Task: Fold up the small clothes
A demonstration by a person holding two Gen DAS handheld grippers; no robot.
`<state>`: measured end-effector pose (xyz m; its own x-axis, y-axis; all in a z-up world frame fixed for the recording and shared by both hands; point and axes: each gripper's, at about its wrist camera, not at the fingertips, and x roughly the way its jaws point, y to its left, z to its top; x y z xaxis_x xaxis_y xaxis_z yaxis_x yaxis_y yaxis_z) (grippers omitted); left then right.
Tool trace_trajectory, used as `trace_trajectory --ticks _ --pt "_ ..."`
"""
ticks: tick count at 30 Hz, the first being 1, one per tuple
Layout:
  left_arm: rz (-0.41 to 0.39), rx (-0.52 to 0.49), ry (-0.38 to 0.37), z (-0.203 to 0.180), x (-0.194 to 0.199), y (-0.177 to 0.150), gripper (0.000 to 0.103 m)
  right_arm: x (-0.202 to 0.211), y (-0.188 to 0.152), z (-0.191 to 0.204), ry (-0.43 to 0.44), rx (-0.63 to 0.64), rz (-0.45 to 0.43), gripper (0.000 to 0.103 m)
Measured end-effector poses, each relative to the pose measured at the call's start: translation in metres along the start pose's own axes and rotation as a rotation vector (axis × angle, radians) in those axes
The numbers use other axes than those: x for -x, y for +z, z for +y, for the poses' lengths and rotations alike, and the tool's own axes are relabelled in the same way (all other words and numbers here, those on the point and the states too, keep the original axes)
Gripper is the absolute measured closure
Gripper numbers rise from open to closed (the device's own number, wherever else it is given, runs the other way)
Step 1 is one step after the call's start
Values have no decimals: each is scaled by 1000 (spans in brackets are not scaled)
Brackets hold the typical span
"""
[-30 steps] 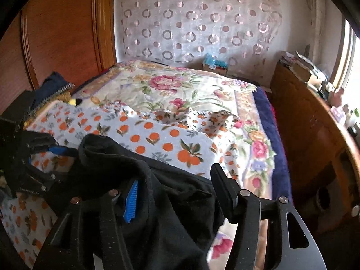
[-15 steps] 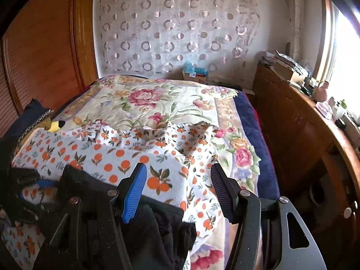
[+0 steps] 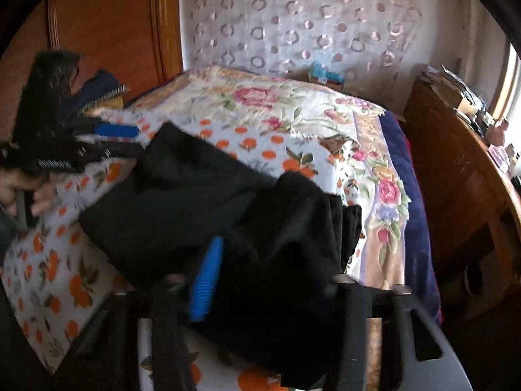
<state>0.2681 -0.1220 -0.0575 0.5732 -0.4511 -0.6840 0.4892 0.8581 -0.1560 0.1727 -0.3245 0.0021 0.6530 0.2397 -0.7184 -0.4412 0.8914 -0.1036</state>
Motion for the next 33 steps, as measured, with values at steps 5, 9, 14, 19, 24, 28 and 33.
trace_trajectory --ticks 5,9,14,19,24,28,33 --pt "12 1 9 0 -1 -3 48 6 17 -36 -128 -80 -80 95" --pt "21 6 15 3 -4 -4 48 11 22 -71 -244 -187 -85 79" --pt "38 24 17 10 -15 -2 48 19 8 -77 -179 -250 -104 26" --pt "70 38 3 13 -32 1 48 1 -10 -71 -75 -285 -32 22" --pt "118 51 -13 19 -48 2 48 -23 -11 -78 -20 -307 23 22" --pt "120 51 -25 18 -52 2 44 -28 -8 -87 37 -326 20 22" --pt "119 22 -39 12 -55 4 43 -32 -13 -94 85 -337 11 29"
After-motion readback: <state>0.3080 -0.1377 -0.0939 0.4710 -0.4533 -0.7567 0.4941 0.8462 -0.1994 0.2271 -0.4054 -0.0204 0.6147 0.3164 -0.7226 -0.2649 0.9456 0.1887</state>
